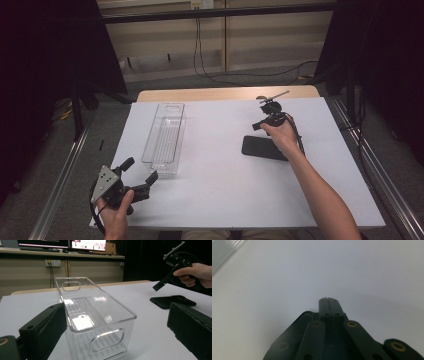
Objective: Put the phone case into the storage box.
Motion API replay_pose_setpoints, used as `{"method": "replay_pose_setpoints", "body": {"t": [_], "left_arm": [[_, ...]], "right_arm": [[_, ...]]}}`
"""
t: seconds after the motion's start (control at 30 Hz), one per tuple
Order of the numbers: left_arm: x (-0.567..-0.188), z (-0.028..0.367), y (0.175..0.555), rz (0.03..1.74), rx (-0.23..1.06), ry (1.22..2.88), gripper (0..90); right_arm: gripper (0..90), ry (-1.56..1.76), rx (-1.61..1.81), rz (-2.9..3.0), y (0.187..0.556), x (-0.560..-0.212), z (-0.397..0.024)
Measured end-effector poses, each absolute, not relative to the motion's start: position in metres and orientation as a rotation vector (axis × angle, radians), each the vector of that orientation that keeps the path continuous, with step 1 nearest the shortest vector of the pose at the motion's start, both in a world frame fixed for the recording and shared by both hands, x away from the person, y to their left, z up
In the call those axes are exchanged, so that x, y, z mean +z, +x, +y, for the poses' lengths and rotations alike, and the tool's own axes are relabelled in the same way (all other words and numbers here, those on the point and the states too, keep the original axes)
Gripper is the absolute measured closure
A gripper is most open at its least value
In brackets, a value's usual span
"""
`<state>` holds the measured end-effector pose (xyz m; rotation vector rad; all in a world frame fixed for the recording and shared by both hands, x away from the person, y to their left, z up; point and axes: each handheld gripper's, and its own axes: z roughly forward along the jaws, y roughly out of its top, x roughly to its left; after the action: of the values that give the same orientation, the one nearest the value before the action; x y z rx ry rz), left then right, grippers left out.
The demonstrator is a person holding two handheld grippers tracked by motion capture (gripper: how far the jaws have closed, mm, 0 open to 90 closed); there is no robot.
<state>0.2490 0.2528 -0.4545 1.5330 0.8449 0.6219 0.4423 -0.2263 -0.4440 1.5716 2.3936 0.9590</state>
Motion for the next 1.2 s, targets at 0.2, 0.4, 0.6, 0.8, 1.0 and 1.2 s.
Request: {"method": "replay_pose_setpoints", "body": {"t": [0.2, 0.4, 0.6, 0.8, 1.0, 1.2], "left_arm": [[-0.455, 0.253, 0.248, 0.851, 0.620, 1.525, 2.7], [-0.454, 0.253, 0.249, 0.841, 0.622, 1.529, 2.7], [-0.455, 0.253, 0.249, 0.838, 0.612, 1.533, 2.7], [-0.455, 0.254, 0.249, 0.845, 0.615, 1.524, 2.7], [-0.455, 0.253, 0.249, 0.843, 0.620, 1.526, 2.6], [-0.455, 0.252, 0.252, 0.853, 0.631, 1.530, 2.6]], "right_arm": [[90.0, 1.586, 0.871, 2.428, 0.450, -0.449, -0.217], [90.0, 1.577, 0.837, 2.433, 0.453, -0.454, -0.209], [90.0, 1.579, 0.819, 2.432, 0.455, -0.461, -0.207], [90.0, 1.588, 0.794, 2.457, 0.455, -0.468, -0.201], [90.0, 1.556, 0.794, 2.474, 0.451, -0.468, -0.199], [90.0, 1.546, 0.783, 2.497, 0.443, -0.467, -0.193]]}}
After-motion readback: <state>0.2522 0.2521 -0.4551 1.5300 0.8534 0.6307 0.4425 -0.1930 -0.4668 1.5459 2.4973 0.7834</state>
